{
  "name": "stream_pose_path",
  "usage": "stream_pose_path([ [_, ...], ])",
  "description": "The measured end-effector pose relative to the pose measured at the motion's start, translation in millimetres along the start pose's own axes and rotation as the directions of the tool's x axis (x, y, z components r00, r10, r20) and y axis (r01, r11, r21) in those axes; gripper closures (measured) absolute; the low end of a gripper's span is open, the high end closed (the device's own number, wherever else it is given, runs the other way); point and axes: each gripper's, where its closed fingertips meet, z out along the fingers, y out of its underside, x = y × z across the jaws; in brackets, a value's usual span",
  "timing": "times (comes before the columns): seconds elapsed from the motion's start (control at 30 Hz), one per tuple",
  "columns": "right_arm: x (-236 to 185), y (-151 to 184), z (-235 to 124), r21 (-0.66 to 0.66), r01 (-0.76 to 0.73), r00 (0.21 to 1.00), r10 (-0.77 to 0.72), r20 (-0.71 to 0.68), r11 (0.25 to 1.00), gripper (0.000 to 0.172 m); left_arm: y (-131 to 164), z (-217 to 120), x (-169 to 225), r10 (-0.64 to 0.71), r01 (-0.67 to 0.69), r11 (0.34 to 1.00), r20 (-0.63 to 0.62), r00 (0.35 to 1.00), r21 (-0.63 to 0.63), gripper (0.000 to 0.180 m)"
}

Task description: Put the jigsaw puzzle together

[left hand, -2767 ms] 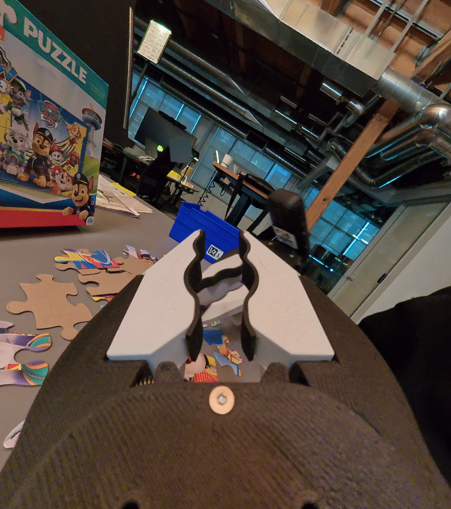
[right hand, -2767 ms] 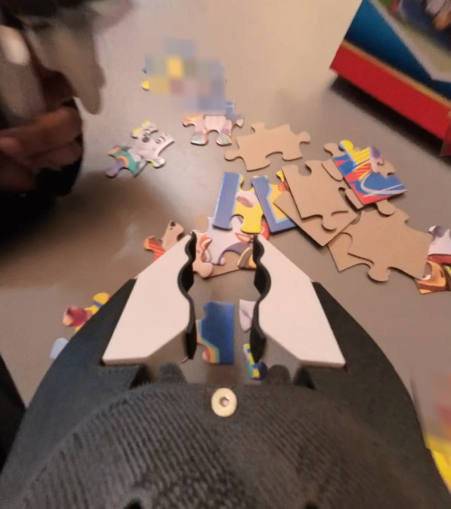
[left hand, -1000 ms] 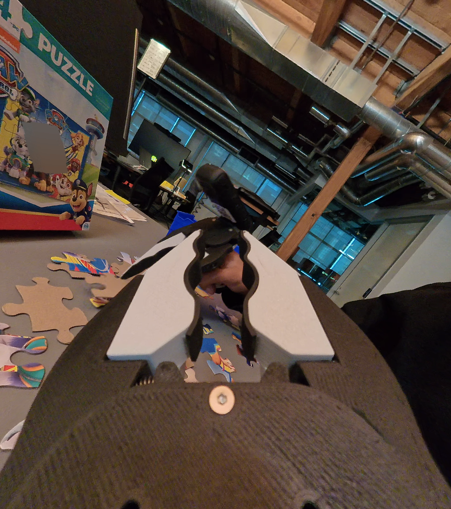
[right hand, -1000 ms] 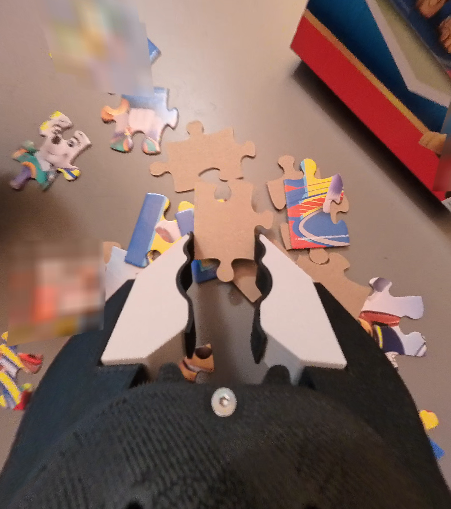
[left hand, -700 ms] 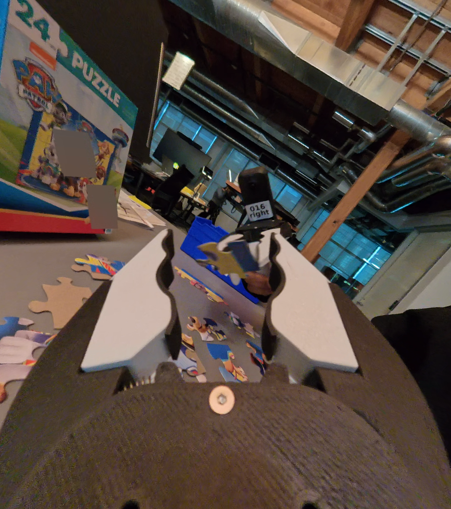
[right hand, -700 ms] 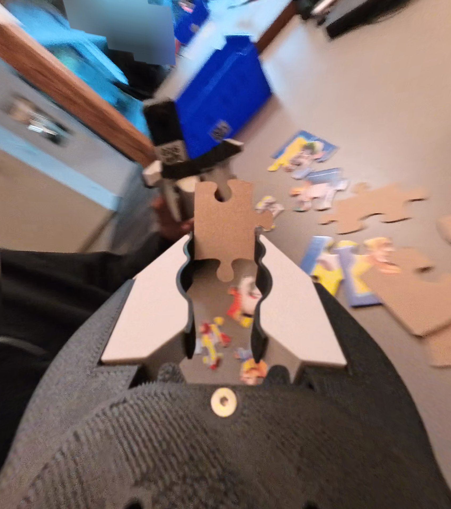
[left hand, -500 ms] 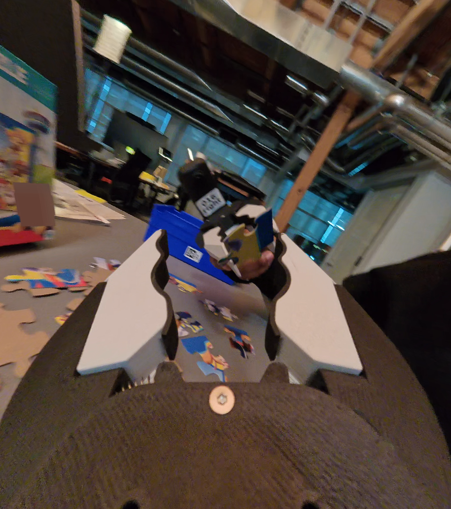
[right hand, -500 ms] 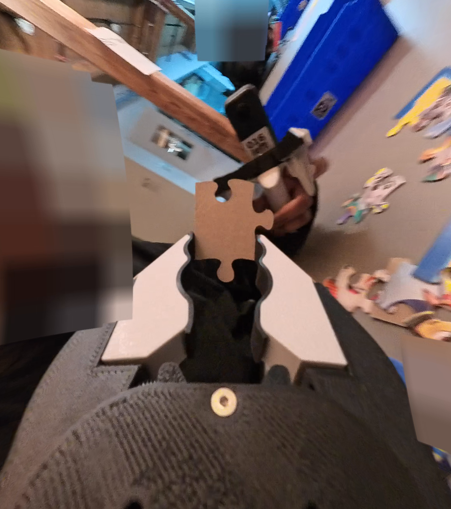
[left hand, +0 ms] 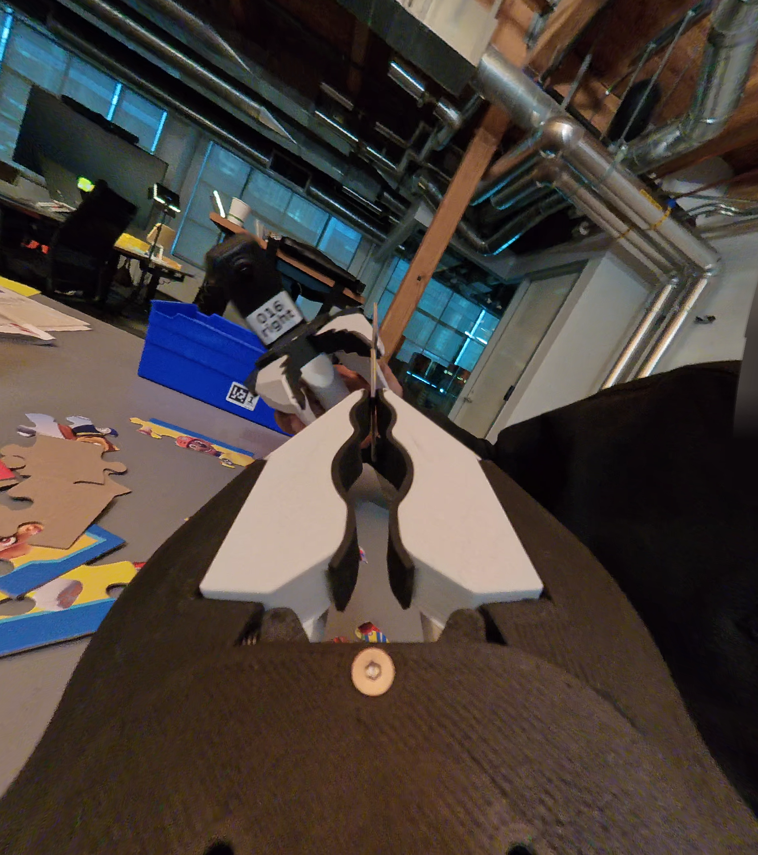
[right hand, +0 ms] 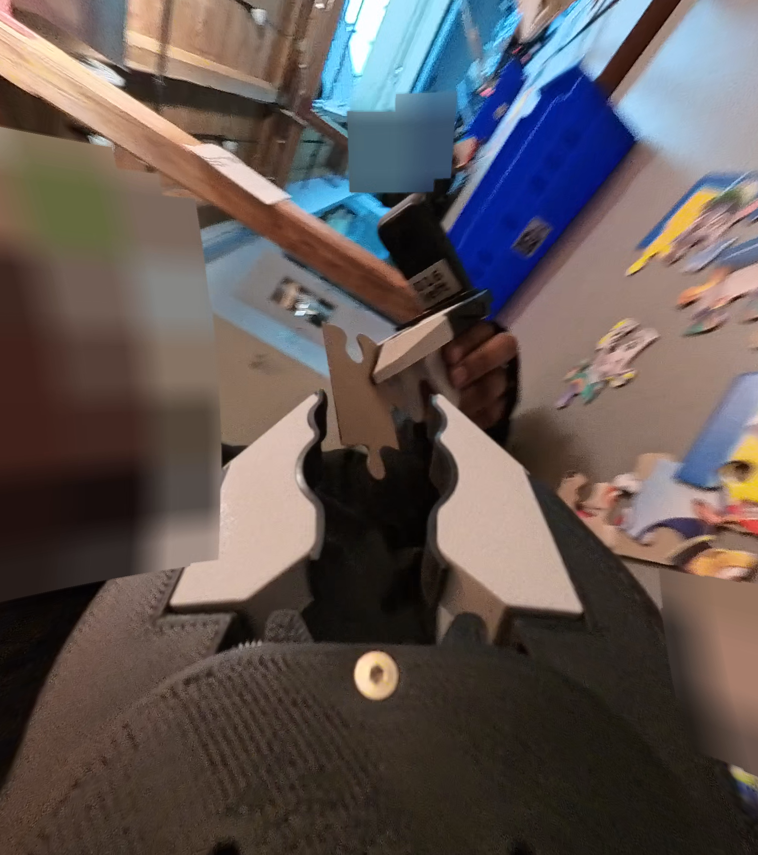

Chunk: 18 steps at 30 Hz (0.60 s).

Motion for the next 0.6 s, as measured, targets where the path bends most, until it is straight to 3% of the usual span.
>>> stream_pose_path([
  [0.03,3,-1,-2,-0.003,0.063,0.996,-0.063,-0.058,0.998,0.129,-1,-1,-2,-0.012,0.012,1.0,0.008,1.0,0.005,0.18],
  [0.13,5,0,-2,-0.039,0.229,0.955,-0.232,-0.183,0.973,0.131,1,-2,-6,-0.036,0.036,0.999,0.018,0.999,0.0,0.18],
  [0.23,0,14,3,-0.137,0.297,0.928,-0.319,-0.193,0.945,0.14,7,1,-10,-0.045,0.046,0.998,0.038,0.998,-0.031,0.18],
  [0.3,2,22,3,-0.196,0.322,0.91,-0.36,-0.207,0.926,0.163,11,3,-10,-0.043,0.045,0.998,0.044,0.998,-0.052,0.18],
  [0.33,3,20,0,-0.198,0.34,0.894,-0.381,-0.235,0.919,0.172,12,4,-12,-0.042,0.045,0.997,0.053,0.998,-0.055,0.179],
  [0.47,-1,-6,-38,-0.07,0.334,0.878,-0.337,-0.339,0.94,0.172,11,1,-25,-0.02,0.028,0.998,0.146,0.989,-0.049,0.159],
  [0.53,19,-15,-76,-0.047,0.319,0.801,-0.297,-0.52,0.946,0.172,9,-1,-29,-0.013,0.019,0.999,0.172,0.985,-0.038,0.152],
  [0.6,55,-5,-122,-0.097,0.24,0.644,-0.233,-0.729,0.966,0.172,7,-2,-29,-0.023,0.028,0.999,0.169,0.985,-0.027,0.151],
])
